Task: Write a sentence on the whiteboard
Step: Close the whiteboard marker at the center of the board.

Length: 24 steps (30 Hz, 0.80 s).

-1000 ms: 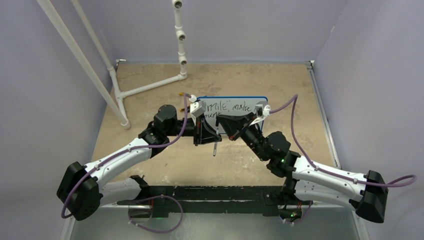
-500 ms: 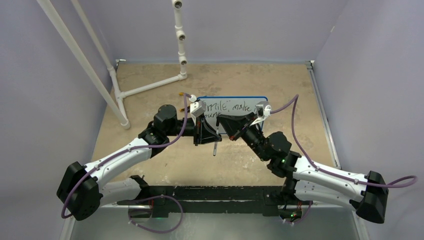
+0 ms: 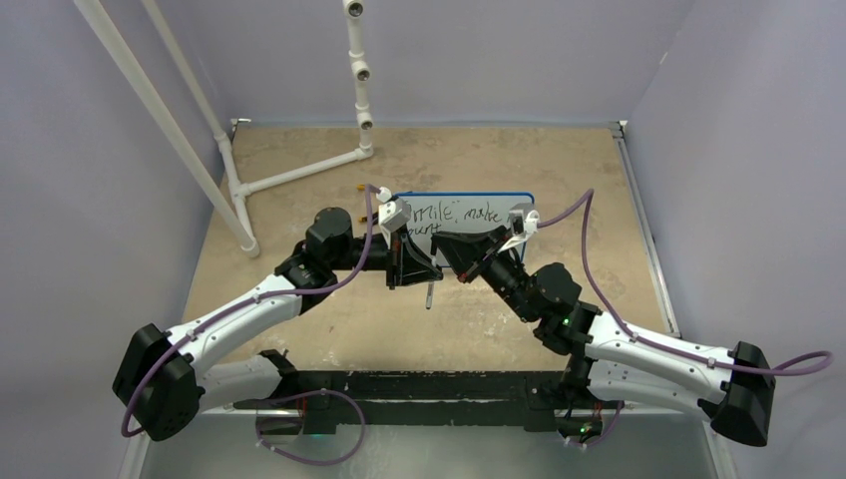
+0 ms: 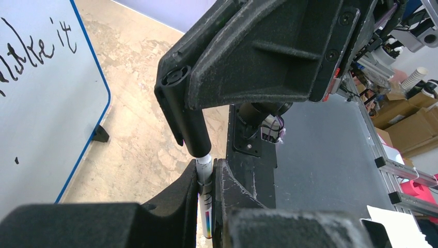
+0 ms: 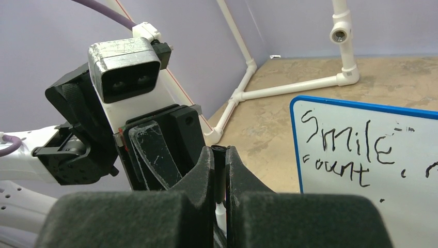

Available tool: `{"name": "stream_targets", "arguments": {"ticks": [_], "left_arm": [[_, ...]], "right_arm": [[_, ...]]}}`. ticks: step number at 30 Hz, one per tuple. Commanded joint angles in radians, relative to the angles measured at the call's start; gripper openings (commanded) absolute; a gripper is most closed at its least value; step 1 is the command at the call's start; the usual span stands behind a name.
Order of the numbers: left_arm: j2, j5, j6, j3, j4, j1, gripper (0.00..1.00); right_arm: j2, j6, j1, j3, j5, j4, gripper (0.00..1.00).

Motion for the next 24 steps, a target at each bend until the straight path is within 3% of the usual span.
{"name": "stream_targets", "arguments": {"ticks": [1,24], "left_arm": [[-0.024,-0.004,0.027,0.047,0.017,-0.002,0.00],[-0.052,-0.051,0.029,0.059,0.034,-0.003,0.00]], "right_arm": [[-0.014,-0.021,0.002,-0.001,-0.013,0.009,0.00],[-0.015,-0.086,0.002,-0.060,-0.143,0.042,0.00]]}}
